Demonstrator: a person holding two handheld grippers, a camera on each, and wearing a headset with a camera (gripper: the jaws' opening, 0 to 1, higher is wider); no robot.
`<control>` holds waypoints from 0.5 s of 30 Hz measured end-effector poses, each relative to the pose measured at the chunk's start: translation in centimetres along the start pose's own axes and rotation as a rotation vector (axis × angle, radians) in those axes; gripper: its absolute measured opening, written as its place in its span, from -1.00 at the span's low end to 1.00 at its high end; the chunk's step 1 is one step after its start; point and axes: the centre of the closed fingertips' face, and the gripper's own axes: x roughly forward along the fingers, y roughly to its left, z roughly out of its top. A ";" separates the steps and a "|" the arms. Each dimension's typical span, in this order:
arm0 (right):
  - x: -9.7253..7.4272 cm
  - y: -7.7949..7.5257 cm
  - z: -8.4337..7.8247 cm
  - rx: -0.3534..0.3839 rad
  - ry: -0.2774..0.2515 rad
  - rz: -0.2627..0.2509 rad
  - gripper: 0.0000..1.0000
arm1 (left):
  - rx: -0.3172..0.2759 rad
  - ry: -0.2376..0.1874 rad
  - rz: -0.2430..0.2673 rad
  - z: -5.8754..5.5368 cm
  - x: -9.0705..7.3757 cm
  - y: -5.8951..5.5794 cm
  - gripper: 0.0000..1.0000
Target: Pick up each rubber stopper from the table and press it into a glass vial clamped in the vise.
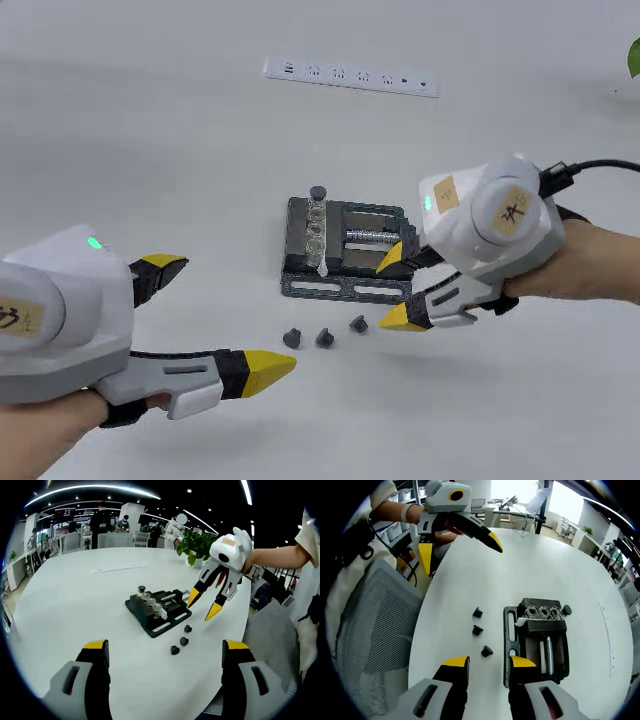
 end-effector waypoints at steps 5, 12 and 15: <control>1.2 0.8 -0.5 -0.175 0.037 0.012 -0.55 | -0.001 0.003 0.006 -0.3 -0.4 -0.5 0.86; 2.2 0.7 -0.5 -0.260 0.044 0.008 -0.64 | -0.018 0.006 0.025 -1.2 -1.1 -0.6 0.85; 2.7 0.8 -0.7 -0.319 0.057 0.009 -0.68 | -0.022 0.009 0.029 -1.5 -1.2 -0.7 0.85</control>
